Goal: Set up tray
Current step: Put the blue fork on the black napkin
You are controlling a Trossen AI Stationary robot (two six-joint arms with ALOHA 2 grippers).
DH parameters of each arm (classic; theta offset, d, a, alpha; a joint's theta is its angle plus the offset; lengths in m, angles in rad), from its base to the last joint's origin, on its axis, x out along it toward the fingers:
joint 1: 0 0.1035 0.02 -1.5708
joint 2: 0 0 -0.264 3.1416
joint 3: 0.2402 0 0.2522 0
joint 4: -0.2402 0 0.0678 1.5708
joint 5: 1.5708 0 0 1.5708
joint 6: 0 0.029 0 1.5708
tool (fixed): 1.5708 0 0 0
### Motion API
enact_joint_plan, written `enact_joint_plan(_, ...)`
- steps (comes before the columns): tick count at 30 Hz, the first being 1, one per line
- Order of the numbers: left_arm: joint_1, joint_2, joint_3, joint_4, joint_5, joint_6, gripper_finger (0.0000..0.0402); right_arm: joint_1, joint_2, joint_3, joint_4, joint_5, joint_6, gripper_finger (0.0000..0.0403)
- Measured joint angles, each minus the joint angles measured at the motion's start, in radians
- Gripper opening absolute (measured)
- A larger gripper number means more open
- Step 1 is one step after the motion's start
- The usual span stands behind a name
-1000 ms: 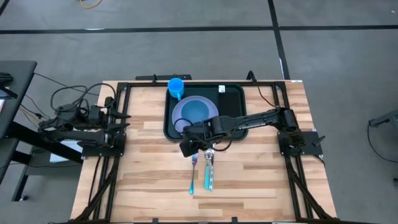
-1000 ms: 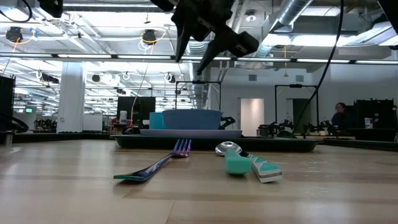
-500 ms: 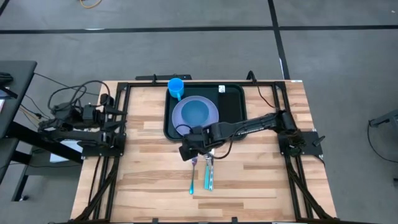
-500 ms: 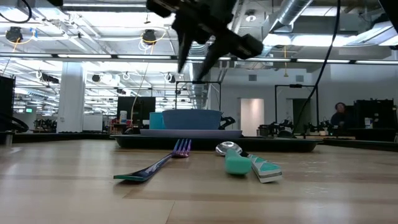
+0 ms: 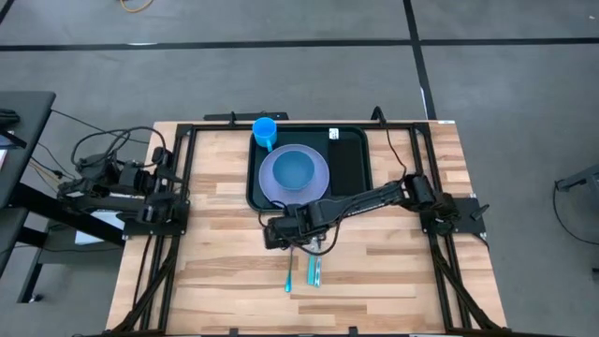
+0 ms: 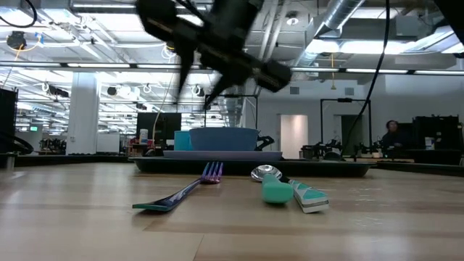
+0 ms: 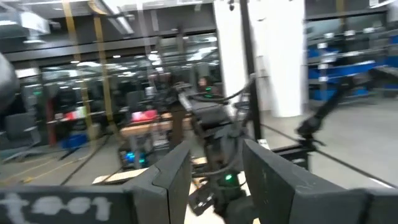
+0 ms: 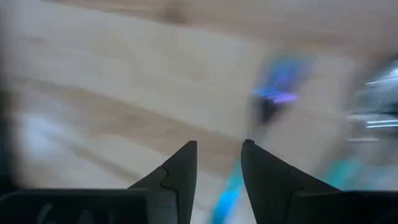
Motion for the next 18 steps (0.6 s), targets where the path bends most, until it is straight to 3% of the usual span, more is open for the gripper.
enact_joint_plan(8, 0.000, -0.001, 0.000, -0.001, 0.126, -0.031, 0.0133, 0.025, 0.054, -0.003, 0.087, -0.022, 0.069, 0.0115)
enact_joint_plan(18, 0.000, -0.001, 0.000, 0.001, 0.136, -0.031, 0.0133, 0.042, 0.050, -0.001, 0.048, -0.004, 0.103, 0.0115)
